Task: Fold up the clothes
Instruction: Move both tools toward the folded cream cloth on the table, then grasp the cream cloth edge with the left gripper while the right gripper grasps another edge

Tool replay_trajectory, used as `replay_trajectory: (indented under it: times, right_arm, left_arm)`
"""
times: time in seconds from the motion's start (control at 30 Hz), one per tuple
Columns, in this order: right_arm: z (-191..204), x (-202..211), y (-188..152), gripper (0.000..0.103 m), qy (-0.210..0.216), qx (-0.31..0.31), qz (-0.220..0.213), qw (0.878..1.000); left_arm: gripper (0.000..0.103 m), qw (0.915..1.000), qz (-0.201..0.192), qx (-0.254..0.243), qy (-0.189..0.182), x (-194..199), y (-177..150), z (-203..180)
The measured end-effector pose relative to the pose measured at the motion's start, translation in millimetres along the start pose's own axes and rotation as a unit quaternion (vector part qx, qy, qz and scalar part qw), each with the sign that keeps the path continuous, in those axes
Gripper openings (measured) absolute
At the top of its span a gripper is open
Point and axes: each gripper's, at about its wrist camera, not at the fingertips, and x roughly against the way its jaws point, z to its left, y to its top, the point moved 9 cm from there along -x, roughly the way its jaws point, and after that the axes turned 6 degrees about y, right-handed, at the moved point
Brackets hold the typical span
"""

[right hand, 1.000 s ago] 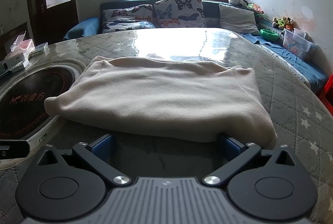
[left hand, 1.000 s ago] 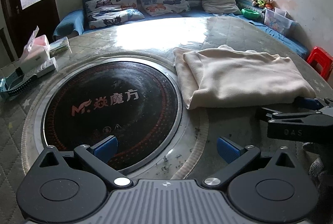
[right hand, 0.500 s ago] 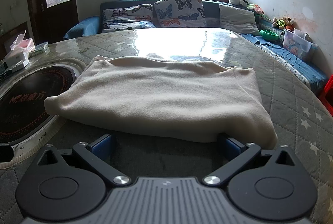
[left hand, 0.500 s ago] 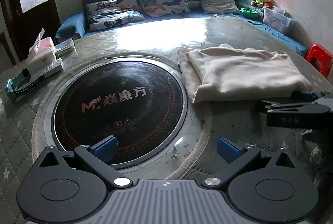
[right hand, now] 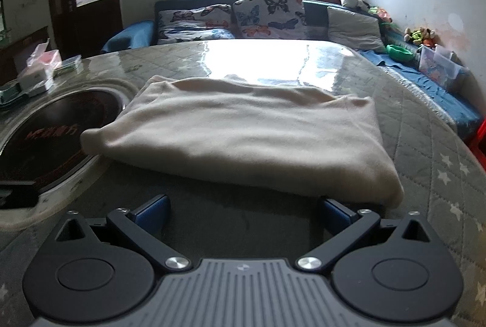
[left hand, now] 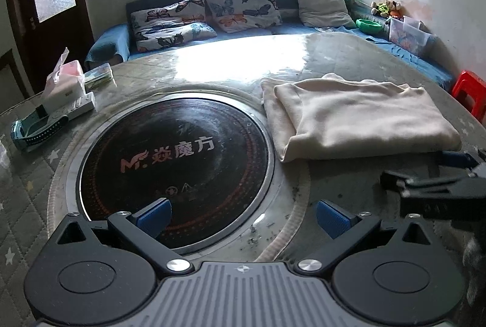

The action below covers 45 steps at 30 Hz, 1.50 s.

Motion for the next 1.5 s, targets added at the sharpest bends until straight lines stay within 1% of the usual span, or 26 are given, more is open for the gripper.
replay_trajectory:
  times: [0.17, 0.33, 0.63, 0.97, 1.07, 1.2, 1.33, 1.37, 1.43, 1.5]
  right_arm:
    - [1, 13, -3, 0.103, 0.002, 0.02, -0.005, 1.0]
    - [-4, 19, 2, 0.103, -0.003, 0.022, -0.013, 1.0]
    - [-7, 24, 22, 0.103, 0.003, 0.022, -0.026, 0.999]
    - [-18, 24, 32, 0.103, 0.004, 0.006, -0.028, 1.0]
    - [-26, 22, 39, 0.103, 0.001, 0.001, -0.028, 1.0]
    - [-40, 16, 49, 0.102, 0.009, -0.018, -0.021, 1.0]
    - [-55, 5, 61, 0.1, 0.009, -0.033, -0.017, 0.999]
    - [-57, 3, 63, 0.098, 0.009, -0.033, -0.016, 0.999]
    - [-61, -4, 67, 0.097, 0.011, -0.031, -0.011, 0.999]
    - [-64, -12, 73, 0.095, 0.01, -0.027, -0.009, 1.0]
  left_arm:
    - [0.103, 1.0, -0.004, 0.001, -0.009, -2, 4, -7]
    - [0.103, 0.9998, -0.009, -0.002, -0.02, -4, 9, -17]
    - [0.103, 0.9993, -0.016, 0.012, -0.033, -1, 17, -21]
    - [0.103, 0.9992, -0.013, 0.002, -0.038, -7, 27, -27]
    - [0.103, 0.999, -0.01, 0.004, -0.043, -11, 35, -30]
    - [0.102, 0.9986, -0.008, 0.01, -0.051, -16, 49, -31]
    - [0.097, 0.9987, -0.011, 0.0, -0.05, -24, 60, -34]
    - [0.094, 0.9987, -0.011, -0.004, -0.049, -26, 62, -35]
    - [0.088, 0.9987, -0.01, -0.009, -0.049, -32, 68, -37]
    - [0.079, 0.9986, -0.006, -0.009, -0.052, -40, 75, -40]
